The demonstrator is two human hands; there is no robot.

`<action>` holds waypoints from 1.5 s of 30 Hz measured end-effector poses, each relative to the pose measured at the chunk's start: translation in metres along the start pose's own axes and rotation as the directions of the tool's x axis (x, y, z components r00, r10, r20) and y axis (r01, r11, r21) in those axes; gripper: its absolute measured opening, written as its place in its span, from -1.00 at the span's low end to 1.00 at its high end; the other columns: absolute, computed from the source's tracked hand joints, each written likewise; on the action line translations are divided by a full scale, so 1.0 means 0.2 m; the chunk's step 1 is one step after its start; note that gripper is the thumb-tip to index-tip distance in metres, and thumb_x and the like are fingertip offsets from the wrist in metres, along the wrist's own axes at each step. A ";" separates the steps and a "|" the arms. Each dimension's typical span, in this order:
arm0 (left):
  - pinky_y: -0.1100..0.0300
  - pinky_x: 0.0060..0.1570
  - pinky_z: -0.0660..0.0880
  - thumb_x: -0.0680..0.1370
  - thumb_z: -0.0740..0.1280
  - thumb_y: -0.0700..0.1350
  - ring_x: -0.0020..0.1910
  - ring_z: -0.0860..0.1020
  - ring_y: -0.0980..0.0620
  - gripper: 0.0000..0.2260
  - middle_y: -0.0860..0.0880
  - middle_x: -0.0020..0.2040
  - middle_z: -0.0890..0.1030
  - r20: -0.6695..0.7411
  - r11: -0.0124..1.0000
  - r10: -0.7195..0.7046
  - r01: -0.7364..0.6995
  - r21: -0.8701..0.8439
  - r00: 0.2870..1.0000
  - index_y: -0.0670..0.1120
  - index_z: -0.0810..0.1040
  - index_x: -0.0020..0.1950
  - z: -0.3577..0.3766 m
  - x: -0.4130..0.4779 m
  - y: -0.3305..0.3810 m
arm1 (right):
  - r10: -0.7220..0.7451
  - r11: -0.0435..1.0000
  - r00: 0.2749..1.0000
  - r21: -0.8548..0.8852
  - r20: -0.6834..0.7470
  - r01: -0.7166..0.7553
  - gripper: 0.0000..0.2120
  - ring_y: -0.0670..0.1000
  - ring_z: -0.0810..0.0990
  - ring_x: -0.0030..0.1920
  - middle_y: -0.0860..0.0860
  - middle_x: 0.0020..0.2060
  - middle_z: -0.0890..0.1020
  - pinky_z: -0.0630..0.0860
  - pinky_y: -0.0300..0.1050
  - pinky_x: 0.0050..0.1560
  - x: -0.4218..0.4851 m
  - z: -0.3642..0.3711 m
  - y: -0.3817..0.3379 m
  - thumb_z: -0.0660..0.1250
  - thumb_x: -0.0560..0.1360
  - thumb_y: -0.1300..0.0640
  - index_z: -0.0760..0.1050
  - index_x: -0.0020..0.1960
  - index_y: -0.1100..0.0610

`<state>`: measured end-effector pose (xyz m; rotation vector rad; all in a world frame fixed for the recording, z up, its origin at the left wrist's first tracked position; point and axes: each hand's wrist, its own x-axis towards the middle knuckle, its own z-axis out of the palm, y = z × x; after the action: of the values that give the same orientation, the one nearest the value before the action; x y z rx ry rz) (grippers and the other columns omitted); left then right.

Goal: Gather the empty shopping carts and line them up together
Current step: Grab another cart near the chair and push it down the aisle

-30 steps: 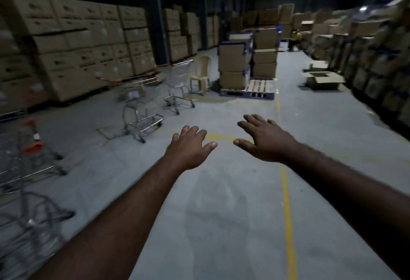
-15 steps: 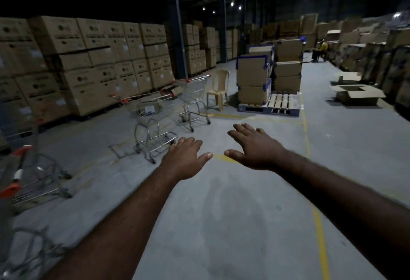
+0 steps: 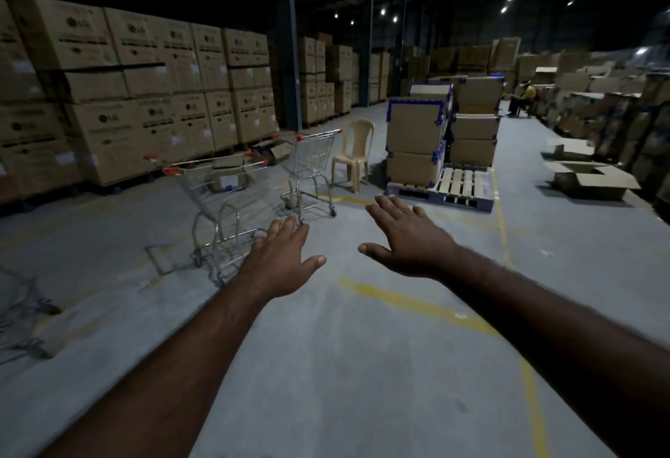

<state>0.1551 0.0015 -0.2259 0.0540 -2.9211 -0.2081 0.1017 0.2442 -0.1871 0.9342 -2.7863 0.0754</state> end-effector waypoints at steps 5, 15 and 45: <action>-0.16 0.53 0.04 0.62 0.18 0.31 0.64 -0.09 -0.10 -0.28 -0.05 0.68 -0.08 0.018 0.999 0.034 -0.034 0.012 0.999 0.00 0.04 0.66 0.03 0.68 -0.24 | 0.016 0.999 1.000 -0.038 -0.024 -0.017 -0.20 0.09 -0.12 0.62 0.05 0.64 -0.09 -0.05 0.23 0.58 0.65 0.04 0.19 0.07 0.60 -0.36 -0.07 0.65 0.04; -0.16 0.54 0.02 0.60 0.25 0.29 0.64 -0.14 -0.11 -0.23 -0.04 0.67 -0.16 0.002 0.985 0.117 -0.116 0.127 0.993 0.01 0.00 0.67 0.00 2.09 -0.50 | 0.068 0.994 0.995 -0.086 -0.069 -0.074 -0.20 0.07 -0.17 0.62 0.05 0.63 -0.12 -0.07 0.24 0.58 1.84 0.12 0.70 0.11 0.61 -0.32 -0.14 0.64 0.05; -0.12 0.53 0.09 0.61 0.22 0.29 0.64 -0.04 -0.09 -0.27 -0.05 0.68 -0.03 0.057 0.993 0.060 -0.066 0.100 0.997 -0.01 0.06 0.65 0.79 5.92 -1.15 | -0.005 1.000 0.998 -0.018 -0.058 0.004 -0.19 0.10 -0.12 0.62 0.07 0.64 -0.06 -0.06 0.25 0.57 5.46 1.06 2.43 0.09 0.59 -0.36 -0.08 0.64 0.05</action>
<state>-1.0295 -0.2646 -0.1650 -0.0287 -2.9802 -0.0514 -1.0787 -0.0359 -0.1613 0.9190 -2.7277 0.0760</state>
